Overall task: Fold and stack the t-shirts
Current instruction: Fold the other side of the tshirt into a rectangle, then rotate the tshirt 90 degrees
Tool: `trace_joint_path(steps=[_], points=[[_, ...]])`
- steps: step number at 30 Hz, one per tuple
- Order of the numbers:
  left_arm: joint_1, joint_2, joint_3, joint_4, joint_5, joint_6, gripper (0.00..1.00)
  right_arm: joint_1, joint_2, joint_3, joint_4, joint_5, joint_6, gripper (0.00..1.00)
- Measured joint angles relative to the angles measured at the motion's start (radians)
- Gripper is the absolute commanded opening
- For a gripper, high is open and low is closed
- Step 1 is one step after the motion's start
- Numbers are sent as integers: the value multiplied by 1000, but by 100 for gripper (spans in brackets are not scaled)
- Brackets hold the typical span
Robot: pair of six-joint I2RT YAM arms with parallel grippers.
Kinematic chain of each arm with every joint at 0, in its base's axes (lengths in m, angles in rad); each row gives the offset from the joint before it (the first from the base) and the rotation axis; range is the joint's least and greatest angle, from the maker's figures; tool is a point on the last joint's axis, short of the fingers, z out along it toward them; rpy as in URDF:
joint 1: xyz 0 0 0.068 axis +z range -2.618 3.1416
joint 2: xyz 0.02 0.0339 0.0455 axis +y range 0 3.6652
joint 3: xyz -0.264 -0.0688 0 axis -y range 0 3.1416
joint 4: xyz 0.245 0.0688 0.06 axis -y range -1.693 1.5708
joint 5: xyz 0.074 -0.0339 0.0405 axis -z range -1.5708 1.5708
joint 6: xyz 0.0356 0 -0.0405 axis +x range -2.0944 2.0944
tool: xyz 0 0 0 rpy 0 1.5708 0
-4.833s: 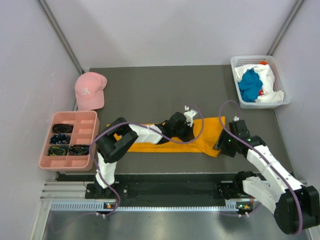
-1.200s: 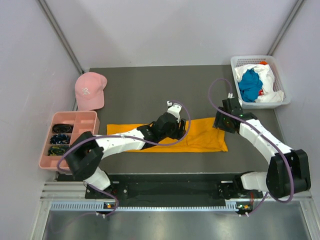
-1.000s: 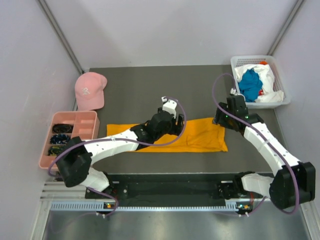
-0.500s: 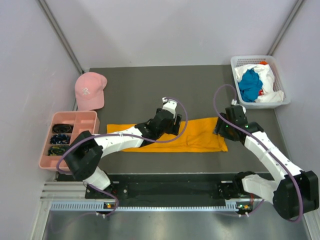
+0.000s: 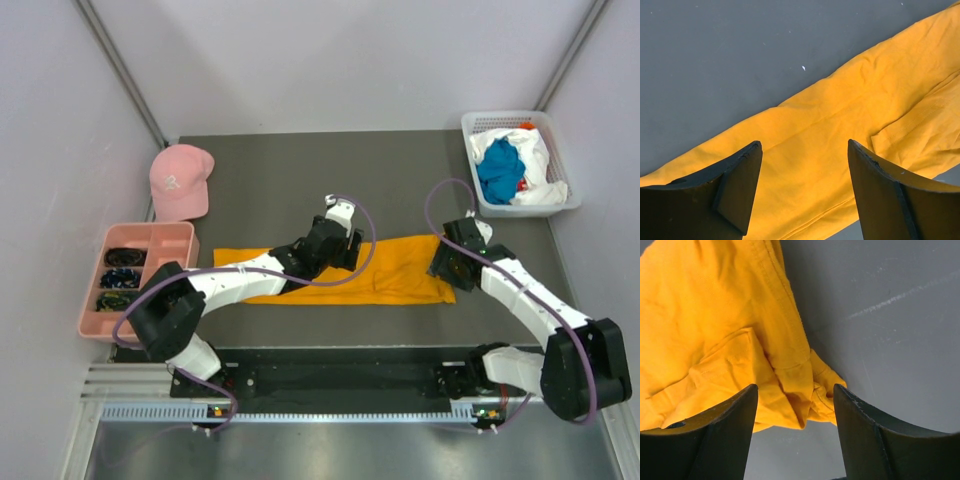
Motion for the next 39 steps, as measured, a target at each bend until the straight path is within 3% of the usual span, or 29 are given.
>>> trace_joint_path(steps=[26,29,30,31,39], points=[[8,-50,-44,-7,-5,19,73,0,211,5,104,9,14,62],[8,-50,-45,-7,-5,19,73,0,219,11,117,-5,14,39],[8,-50,-45,-7,-5,19,73,0,220,10,124,-14,16,11],[8,-50,-45,-6,-5,19,73,0,223,10,137,-27,17,0],[8,-60,-63,-8,-11,19,73,-3,232,9,166,-70,25,0]])
